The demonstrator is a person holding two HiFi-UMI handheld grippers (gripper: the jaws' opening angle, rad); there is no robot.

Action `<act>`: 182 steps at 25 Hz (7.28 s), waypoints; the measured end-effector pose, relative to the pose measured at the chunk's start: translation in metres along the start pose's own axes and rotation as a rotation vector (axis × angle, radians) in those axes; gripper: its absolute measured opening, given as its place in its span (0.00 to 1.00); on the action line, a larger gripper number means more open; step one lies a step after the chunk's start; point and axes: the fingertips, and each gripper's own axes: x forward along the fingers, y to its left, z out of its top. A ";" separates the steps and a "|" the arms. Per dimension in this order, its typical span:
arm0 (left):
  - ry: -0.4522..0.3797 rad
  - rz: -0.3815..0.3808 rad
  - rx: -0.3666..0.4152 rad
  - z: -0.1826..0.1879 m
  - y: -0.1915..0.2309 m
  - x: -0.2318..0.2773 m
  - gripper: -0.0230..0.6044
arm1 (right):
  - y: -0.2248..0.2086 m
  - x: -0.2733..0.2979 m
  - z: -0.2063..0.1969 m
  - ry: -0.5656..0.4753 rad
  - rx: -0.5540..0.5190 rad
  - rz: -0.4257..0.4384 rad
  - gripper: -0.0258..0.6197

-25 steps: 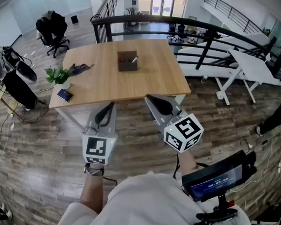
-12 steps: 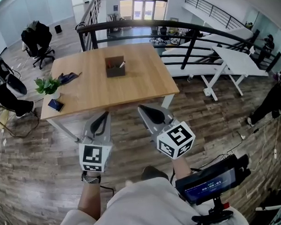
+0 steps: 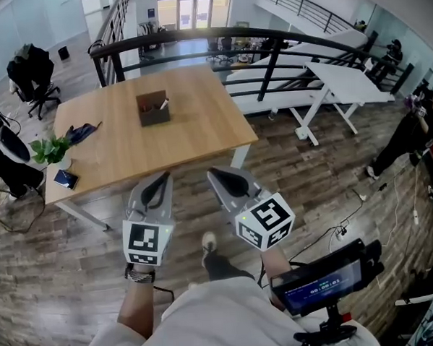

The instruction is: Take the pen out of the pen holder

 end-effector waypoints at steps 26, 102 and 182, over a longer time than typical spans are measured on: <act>-0.010 -0.049 -0.011 0.001 0.049 0.208 0.04 | -0.187 0.093 0.013 0.014 0.046 -0.065 0.04; 0.422 -0.017 -0.042 -0.184 0.236 0.330 0.15 | -0.251 0.356 -0.094 0.296 0.188 0.071 0.07; 0.608 -0.442 0.168 -0.274 0.207 0.362 0.15 | -0.258 0.371 -0.181 0.507 0.329 0.005 0.05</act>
